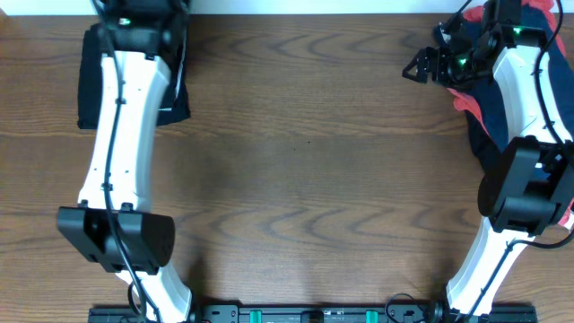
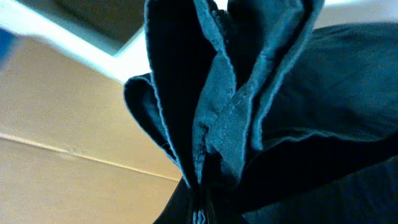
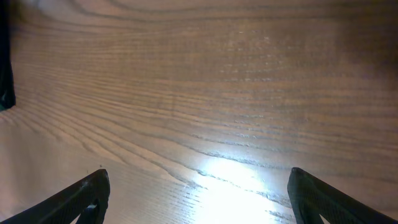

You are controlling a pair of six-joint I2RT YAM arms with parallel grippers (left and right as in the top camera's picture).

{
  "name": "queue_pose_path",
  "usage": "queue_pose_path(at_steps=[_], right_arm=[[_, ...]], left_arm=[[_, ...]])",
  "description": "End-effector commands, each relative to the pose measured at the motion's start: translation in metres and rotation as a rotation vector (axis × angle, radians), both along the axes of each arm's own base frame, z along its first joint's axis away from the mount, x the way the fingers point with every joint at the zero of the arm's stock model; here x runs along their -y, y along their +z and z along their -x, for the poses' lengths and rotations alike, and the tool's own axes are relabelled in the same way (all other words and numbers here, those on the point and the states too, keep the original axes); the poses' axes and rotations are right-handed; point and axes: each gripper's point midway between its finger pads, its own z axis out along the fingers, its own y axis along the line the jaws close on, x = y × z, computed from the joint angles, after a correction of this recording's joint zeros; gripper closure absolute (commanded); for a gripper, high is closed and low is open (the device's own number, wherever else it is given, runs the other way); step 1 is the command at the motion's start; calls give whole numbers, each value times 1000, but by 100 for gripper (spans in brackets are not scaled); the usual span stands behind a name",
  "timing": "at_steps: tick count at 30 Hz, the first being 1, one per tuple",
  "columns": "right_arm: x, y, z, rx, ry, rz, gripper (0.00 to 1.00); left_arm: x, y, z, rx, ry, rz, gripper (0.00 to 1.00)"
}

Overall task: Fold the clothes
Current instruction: 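Carry the shorts with the left gripper onto the black stack at upper left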

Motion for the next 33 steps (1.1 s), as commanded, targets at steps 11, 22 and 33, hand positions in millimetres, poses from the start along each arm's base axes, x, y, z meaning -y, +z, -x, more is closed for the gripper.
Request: queue_pose_path(at_steps=[11, 22, 33], right_arm=[[-13, 17, -2, 46, 40, 4, 9], [-13, 14, -1, 38, 40, 10, 9], [-15, 16, -5, 59, 44, 12, 10]], left_arm=[[-143, -12, -20, -53, 163, -195, 94], [-169, -62, -49, -65, 172, -185, 94], [-132, -106, -64, -158, 12, -88, 94]])
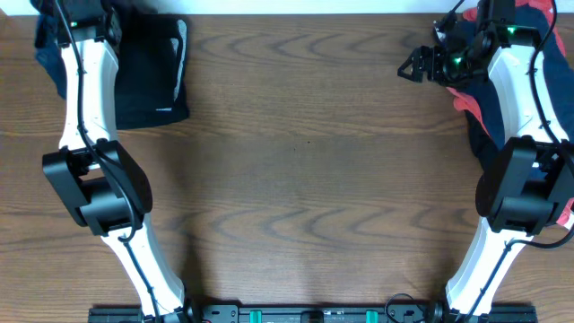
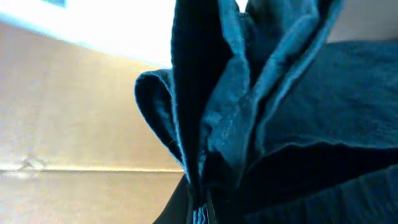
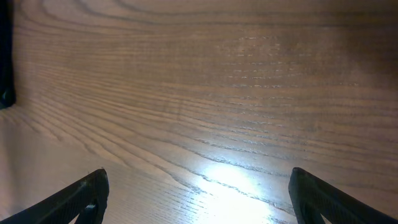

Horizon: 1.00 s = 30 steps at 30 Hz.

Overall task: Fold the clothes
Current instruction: 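Carry the shorts with the left gripper onto the black stack at upper left, then release the shorts and press them flat on the stack with the left gripper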

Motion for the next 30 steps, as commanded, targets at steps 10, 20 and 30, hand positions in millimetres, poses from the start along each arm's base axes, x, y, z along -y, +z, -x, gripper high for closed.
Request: queue_pose_path(at_steps=[10, 20, 30], right_arm=[[-7, 14, -1, 39, 26, 9, 9], [-3, 13, -1, 37, 19, 29, 9], [-3, 13, -1, 37, 19, 29, 9]], left_arm=[[56, -88, -28, 57, 11, 298, 94], [119, -183, -23, -196, -37, 331, 57], [140, -133, -30, -97, -50, 266, 2]])
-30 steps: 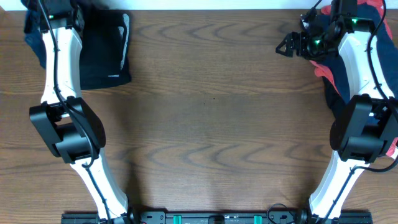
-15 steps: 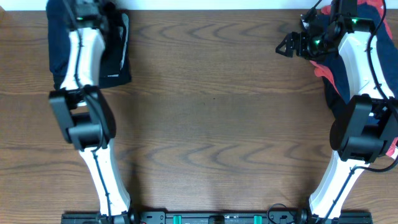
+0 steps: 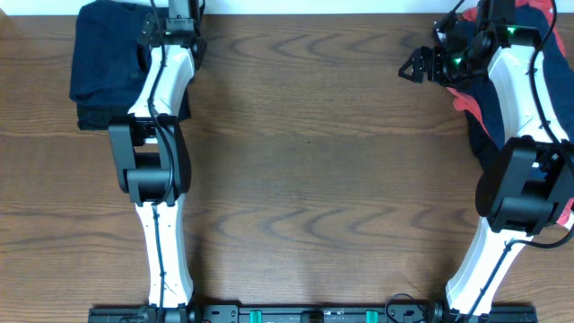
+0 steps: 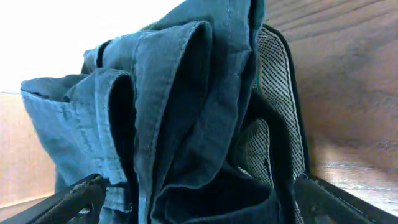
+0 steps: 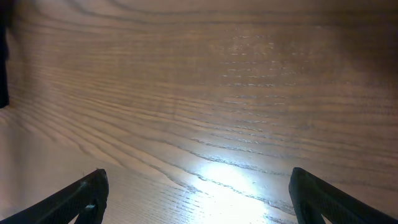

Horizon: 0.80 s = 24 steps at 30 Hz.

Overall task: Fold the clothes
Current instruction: 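Release the shorts and press them flat on the stack with the left gripper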

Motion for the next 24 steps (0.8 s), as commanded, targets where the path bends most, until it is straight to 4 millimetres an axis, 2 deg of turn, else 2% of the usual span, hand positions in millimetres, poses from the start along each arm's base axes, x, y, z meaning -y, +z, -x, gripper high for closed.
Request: queue_pose_path(at_steps=[1, 6, 10, 12, 13, 18, 24], right_arm=[[-6, 14, -1, 40, 26, 10, 9], [-6, 15, -2, 41, 26, 11, 9], [-6, 15, -2, 43, 26, 12, 9], [-6, 15, -2, 43, 26, 12, 9], [-6, 15, -2, 43, 26, 12, 9], [-2, 12, -2, 39, 16, 39, 8], [0, 12, -3, 40, 13, 46, 8]], left_arm=[[-8, 53, 3, 105, 61, -13, 2], [-13, 125, 14, 285, 146, 82, 2], [-13, 155, 14, 370, 108, 236, 2], [-20, 158, 12, 395, 99, 315, 2], [-30, 157, 12, 414, 124, 359, 2], [-79, 136, 13, 435, 209, 494, 2], [-113, 110, 10, 432, 238, 520, 2]])
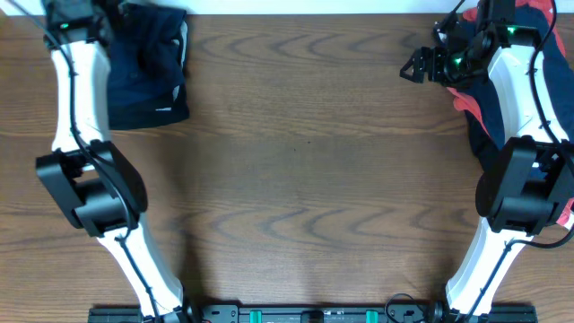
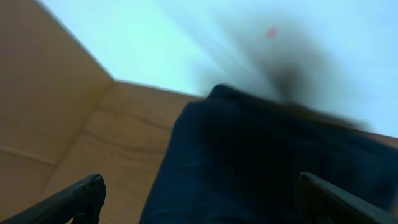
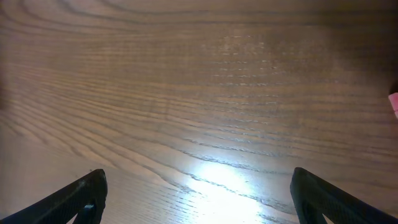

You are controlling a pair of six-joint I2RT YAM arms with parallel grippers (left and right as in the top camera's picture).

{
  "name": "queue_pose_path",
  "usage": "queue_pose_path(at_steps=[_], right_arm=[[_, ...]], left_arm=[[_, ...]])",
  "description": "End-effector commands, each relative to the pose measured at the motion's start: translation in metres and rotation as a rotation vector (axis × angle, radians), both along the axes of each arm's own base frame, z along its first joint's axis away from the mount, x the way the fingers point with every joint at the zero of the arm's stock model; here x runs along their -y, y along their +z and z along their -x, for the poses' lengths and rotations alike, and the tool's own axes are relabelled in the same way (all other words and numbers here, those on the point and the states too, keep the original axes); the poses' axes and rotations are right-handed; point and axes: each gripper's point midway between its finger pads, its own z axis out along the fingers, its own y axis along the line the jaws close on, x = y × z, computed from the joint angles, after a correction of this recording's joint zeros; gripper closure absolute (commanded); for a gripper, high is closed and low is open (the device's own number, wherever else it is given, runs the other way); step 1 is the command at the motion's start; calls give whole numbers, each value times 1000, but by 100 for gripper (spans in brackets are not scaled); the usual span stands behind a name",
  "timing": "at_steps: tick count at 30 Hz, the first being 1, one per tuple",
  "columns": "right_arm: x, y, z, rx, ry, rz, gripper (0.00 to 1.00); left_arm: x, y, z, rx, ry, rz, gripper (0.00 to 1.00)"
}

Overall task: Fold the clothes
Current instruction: 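Release the shorts and press them flat on the stack with the left gripper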

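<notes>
A stack of folded dark navy clothes [image 1: 148,67] lies at the table's back left, its left part hidden behind my left arm. My left gripper [image 1: 76,11] is at the back left corner, open. In the blurred left wrist view the dark garment [image 2: 261,155] lies ahead of the wide-apart fingertips [image 2: 84,193], which hold nothing. A loose pile of red and navy clothes [image 1: 484,117] lies at the right edge under my right arm. My right gripper [image 1: 414,67] hangs open over bare wood [image 3: 199,93], just left of that pile.
The brown wooden table [image 1: 305,179] stretches between the two arms. A white surface runs along its back edge [image 1: 305,7]. A pink bit of cloth [image 3: 393,102] shows at the right edge of the right wrist view.
My left arm has swung from the right side of the navy stack to the back left corner, still open. The stack stays in place. The right arm has not moved.
My left gripper was shut on a dark blue garment over the back left stack, then still held it at the far left corner. Later it was open with the garment lying on the stack. Now it is open at the corner. The right gripper stayed open throughout.
</notes>
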Motion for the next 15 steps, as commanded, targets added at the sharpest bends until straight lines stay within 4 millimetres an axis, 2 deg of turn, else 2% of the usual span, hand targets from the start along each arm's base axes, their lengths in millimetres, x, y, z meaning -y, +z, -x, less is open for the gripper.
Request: queue_pose_path(at_steps=[1, 3, 8, 12, 15], right_arm=[[-5, 14, -2, 41, 23, 19, 8], [-5, 14, -2, 41, 23, 20, 8], [-2, 13, -2, 39, 17, 35, 8], [-1, 13, -3, 41, 15, 40, 8], [-1, 13, -4, 47, 15, 41, 7]], left_arm=[[7, -26, -12, 1, -36, 65, 2], [5, -39, -19, 1, -38, 63, 2], [10, -87, -37, -14, -62, 79, 2], [21, -141, -40, -76, -76, 156, 2], [23, -190, -38, -126, -55, 195, 2]])
